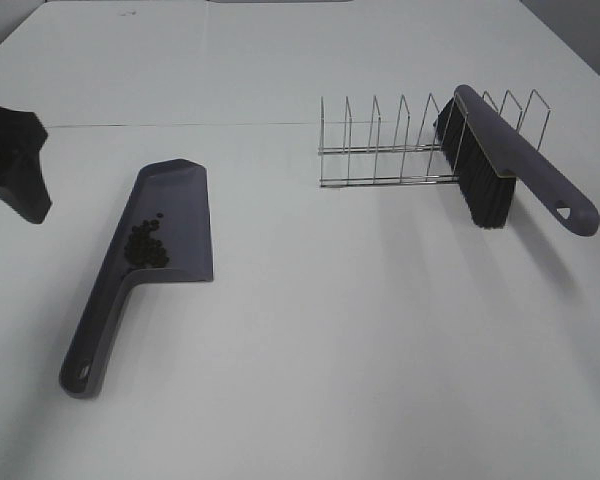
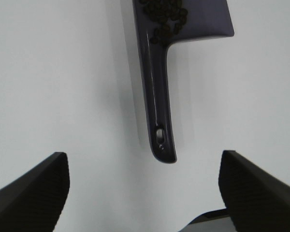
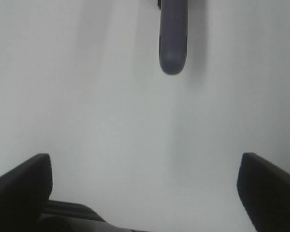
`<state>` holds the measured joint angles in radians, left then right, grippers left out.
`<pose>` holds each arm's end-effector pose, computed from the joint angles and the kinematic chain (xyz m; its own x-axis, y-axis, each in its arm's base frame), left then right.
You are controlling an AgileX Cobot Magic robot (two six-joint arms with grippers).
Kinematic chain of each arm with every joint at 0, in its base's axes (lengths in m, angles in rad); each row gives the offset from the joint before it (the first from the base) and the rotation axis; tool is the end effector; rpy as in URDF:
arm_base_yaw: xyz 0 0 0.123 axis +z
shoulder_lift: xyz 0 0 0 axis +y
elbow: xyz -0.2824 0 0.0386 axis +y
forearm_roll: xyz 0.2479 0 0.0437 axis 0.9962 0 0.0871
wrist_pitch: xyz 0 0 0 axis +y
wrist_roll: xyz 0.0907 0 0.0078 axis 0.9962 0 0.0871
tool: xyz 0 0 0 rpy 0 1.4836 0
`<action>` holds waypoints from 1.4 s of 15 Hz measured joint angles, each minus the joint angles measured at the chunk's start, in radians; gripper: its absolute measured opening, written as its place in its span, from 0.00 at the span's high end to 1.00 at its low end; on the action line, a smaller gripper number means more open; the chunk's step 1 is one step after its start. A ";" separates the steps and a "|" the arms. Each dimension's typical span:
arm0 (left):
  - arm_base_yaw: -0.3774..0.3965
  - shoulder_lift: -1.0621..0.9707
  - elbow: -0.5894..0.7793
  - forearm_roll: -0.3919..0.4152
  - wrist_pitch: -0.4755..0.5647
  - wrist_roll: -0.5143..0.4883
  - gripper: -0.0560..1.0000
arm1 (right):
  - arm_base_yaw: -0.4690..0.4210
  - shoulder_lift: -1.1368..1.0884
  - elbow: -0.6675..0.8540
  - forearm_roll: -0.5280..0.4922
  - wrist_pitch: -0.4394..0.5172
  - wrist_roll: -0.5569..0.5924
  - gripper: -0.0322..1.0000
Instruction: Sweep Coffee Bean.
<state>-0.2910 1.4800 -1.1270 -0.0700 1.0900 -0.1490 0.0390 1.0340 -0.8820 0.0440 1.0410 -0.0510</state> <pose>0.2665 -0.0857 0.2743 -0.9743 0.1038 -0.1999 0.1254 0.9872 -0.0982 0.1809 0.0105 0.3097 -0.8910 -0.0635 -0.4496 -0.0816 0.9964 0.0210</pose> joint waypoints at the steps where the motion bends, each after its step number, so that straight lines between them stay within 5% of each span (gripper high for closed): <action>1: 0.000 -0.063 0.052 0.000 0.001 -0.001 0.22 | 0.000 -0.075 0.069 0.001 -0.002 0.001 0.06; 7: 0.000 -0.396 0.382 0.002 -0.046 -0.001 0.22 | 0.000 -0.431 0.325 0.024 -0.022 -0.003 0.06; 10: 0.000 -0.596 0.571 0.038 -0.045 -0.006 0.22 | 0.000 -0.632 0.413 0.025 0.065 -0.003 0.06; 17: 0.000 -0.921 0.585 0.060 -0.057 -0.024 0.22 | 0.000 -0.866 0.424 0.032 0.074 -0.003 0.06; 21: 0.000 -1.159 0.607 0.070 -0.202 -0.005 0.22 | 0.000 -0.977 0.424 0.040 0.074 -0.003 0.06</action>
<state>-0.2910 0.3210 -0.5200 0.0000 0.8880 -0.1540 0.0390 0.0570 -0.4580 0.0840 1.1150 -0.0540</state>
